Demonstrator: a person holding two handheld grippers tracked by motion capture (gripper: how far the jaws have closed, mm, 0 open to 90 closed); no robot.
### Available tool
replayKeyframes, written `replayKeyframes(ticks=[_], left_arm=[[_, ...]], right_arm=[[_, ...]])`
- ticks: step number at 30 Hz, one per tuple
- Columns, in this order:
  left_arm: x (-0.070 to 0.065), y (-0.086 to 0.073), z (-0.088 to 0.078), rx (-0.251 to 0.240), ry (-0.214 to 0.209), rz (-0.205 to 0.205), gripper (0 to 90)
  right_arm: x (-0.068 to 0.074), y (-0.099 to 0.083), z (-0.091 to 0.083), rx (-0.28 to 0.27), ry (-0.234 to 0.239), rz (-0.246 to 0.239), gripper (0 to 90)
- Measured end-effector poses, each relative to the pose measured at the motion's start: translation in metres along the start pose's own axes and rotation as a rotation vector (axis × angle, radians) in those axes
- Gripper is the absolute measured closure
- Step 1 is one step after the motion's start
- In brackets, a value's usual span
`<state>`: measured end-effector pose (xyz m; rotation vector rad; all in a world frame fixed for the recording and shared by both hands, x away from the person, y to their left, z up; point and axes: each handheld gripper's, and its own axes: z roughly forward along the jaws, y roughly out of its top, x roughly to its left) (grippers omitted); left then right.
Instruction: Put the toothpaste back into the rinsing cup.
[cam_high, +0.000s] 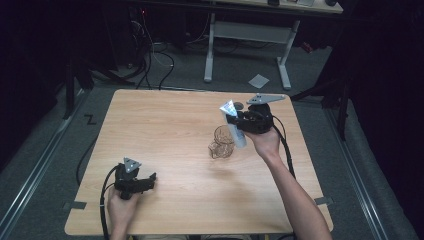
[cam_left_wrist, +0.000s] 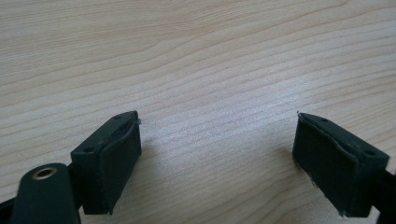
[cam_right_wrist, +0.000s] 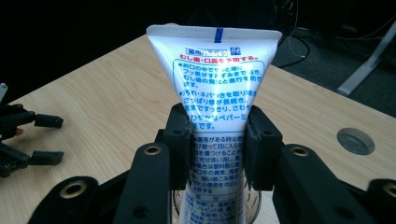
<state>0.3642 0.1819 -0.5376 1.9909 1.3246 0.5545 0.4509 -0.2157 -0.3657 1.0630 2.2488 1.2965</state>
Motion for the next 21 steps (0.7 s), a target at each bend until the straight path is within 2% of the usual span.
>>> replayKeyframes(ticks=[7, 16, 21], left_arm=[[0.000, 0.000, 0.000, 0.000, 0.000, 0.000, 15.6], [0.000, 0.000, 0.000, 0.001, 0.001, 0.001, 15.7], [0.000, 0.000, 0.000, 0.000, 0.000, 0.001, 15.7]], right_arm=[[0.000, 0.003, 0.005, 0.004, -0.010, 0.004, 66.7], [-0.001, 0.010, 0.008, -0.028, -0.008, 0.023, 66.7], [0.001, 0.012, 0.017, -0.022, -0.017, 0.017, 66.6]])
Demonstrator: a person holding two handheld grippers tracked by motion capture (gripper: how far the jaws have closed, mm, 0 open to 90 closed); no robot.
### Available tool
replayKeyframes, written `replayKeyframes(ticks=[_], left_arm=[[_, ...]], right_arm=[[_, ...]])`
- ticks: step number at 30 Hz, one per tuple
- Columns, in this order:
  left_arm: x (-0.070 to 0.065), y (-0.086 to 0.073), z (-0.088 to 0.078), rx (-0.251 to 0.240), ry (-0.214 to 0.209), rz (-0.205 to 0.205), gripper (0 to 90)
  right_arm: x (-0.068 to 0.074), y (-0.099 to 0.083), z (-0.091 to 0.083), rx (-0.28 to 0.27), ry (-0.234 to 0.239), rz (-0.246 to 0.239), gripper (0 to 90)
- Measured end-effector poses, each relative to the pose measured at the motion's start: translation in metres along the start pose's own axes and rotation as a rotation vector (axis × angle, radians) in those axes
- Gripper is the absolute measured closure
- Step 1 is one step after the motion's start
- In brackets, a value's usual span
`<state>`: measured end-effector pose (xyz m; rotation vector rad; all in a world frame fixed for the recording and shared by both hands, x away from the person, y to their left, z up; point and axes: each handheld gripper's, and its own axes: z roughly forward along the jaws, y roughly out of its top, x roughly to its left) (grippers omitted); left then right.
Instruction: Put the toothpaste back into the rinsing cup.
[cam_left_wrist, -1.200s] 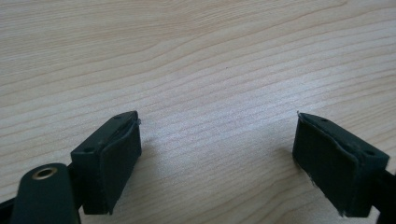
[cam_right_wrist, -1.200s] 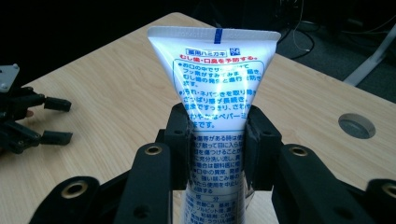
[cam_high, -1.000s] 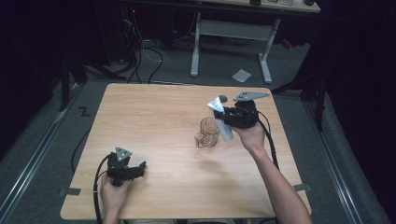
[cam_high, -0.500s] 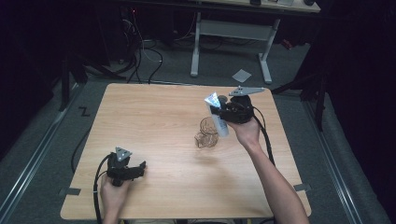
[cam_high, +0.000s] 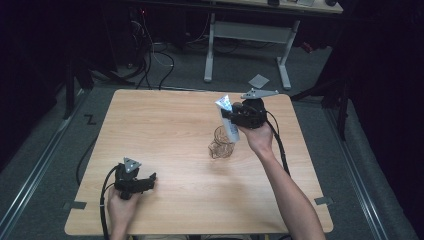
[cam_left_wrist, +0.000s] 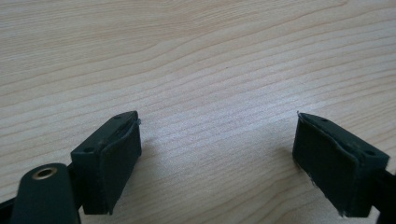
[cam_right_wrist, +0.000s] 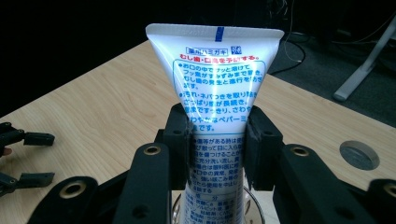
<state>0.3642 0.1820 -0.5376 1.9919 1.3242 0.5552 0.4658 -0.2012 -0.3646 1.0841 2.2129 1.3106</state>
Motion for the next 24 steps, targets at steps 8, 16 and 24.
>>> replayKeyframes(ticks=[8, 16, 24], left_arm=[[0.000, 0.000, 0.000, 0.000, 0.000, 0.000, 15.7], [0.000, 0.000, 0.000, 0.000, 0.000, 0.000, 15.6], [0.000, 0.000, 0.000, 0.001, -0.001, 0.000, 15.7]], right_arm=[[-0.002, 0.000, 0.012, 0.014, -0.030, 0.001, 66.4], [0.000, -0.002, 0.021, 0.034, -0.050, -0.011, 66.1], [0.003, -0.005, 0.029, 0.068, -0.073, -0.041, 66.0]])
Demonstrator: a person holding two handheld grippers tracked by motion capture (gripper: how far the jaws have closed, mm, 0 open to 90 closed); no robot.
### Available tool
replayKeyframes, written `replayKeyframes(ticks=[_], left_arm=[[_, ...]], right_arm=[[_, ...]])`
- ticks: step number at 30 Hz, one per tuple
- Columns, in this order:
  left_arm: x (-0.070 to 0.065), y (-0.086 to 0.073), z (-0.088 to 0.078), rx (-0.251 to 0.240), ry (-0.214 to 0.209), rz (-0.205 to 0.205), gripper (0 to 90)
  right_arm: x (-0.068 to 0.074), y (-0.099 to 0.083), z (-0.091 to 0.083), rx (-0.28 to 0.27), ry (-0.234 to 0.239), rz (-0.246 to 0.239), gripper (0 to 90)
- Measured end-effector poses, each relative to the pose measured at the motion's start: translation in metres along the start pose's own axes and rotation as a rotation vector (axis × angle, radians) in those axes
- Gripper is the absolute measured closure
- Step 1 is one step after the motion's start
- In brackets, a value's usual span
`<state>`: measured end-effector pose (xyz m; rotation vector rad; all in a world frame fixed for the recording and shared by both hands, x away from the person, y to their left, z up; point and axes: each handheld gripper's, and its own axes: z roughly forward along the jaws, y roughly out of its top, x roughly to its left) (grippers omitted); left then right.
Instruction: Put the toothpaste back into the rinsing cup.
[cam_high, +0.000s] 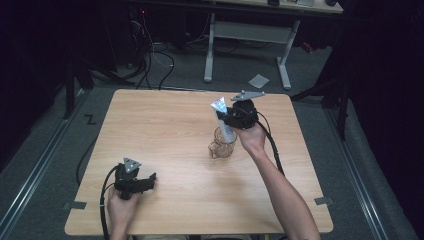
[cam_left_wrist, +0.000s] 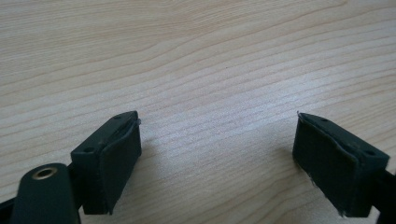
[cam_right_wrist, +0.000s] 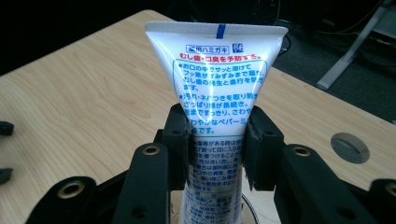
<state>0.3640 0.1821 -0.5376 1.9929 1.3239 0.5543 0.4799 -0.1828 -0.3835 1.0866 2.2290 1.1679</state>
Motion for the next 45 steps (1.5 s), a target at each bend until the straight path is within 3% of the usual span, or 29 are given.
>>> replayKeyframes(ticks=[4, 45], left_arm=[[0.000, 0.000, 0.000, -0.001, -0.001, -0.001, 15.7], [0.000, 0.000, 0.000, -0.001, 0.000, 0.000, 15.6]], right_arm=[[0.002, -0.001, 0.002, 0.019, -0.008, -0.019, 66.0], [0.003, -0.021, 0.013, 0.068, 0.011, -0.014, 65.1]])
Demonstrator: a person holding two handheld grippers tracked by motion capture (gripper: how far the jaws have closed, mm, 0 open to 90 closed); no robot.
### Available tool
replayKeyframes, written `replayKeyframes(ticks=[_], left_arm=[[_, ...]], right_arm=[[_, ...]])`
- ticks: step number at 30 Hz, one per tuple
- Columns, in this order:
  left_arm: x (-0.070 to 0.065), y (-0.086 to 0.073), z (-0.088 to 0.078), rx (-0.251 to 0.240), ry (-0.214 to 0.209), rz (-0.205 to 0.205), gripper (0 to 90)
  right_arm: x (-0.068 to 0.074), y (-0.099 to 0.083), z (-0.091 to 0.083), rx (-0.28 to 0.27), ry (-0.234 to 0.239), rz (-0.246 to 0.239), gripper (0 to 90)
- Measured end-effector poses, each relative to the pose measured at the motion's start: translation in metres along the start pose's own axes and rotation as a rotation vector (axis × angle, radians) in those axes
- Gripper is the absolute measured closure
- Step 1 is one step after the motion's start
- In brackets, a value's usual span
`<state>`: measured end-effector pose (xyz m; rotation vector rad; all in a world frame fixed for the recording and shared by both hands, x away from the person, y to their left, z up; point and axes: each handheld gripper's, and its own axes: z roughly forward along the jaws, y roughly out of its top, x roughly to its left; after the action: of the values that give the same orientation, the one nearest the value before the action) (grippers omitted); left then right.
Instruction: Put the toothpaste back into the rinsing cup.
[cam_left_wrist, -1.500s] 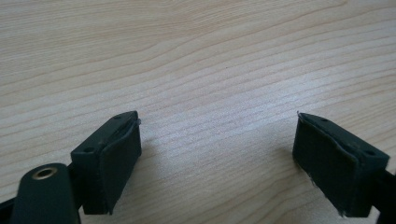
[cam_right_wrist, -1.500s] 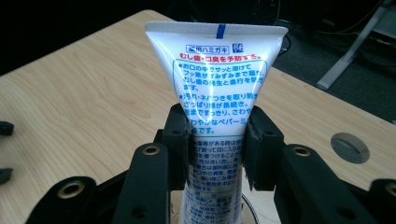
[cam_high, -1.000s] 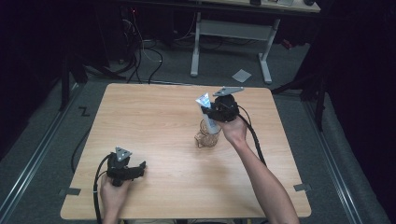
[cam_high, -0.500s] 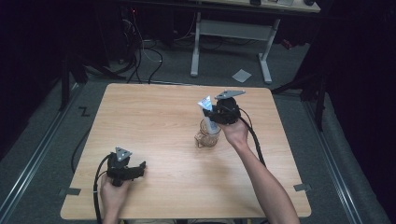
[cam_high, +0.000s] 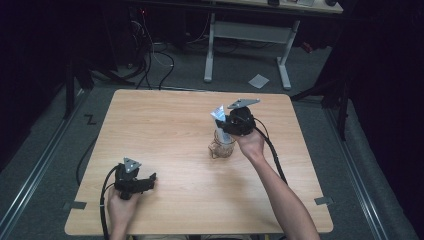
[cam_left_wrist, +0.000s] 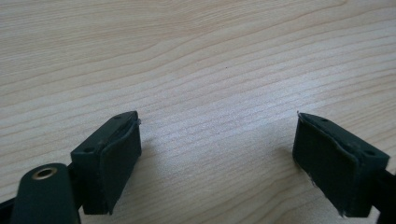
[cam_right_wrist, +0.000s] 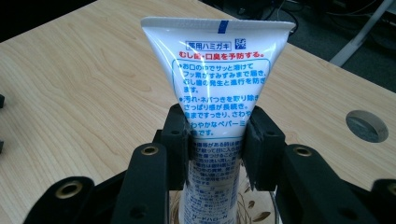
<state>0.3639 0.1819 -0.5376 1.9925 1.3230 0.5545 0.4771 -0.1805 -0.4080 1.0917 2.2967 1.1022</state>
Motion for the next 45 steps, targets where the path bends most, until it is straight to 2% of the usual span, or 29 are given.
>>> replayKeyframes(ticks=[11, 32, 40, 45], left_arm=[[0.000, 0.000, 0.000, 0.002, 0.001, 0.001, 15.5], [0.000, 0.000, 0.000, 0.000, 0.002, 0.001, 15.5], [0.000, 0.000, 0.000, 0.001, 0.002, 0.001, 15.5], [0.000, 0.000, 0.000, 0.002, 0.000, 0.001, 15.5]], right_arm=[[-0.004, -0.010, -0.001, 0.003, -0.004, 0.018, 65.1], [-0.002, -0.016, 0.003, 0.018, -0.002, 0.002, 64.5], [-0.003, -0.023, 0.004, 0.021, -0.002, 0.011, 64.1], [-0.004, -0.029, 0.004, 0.010, 0.004, -0.004, 63.2]])
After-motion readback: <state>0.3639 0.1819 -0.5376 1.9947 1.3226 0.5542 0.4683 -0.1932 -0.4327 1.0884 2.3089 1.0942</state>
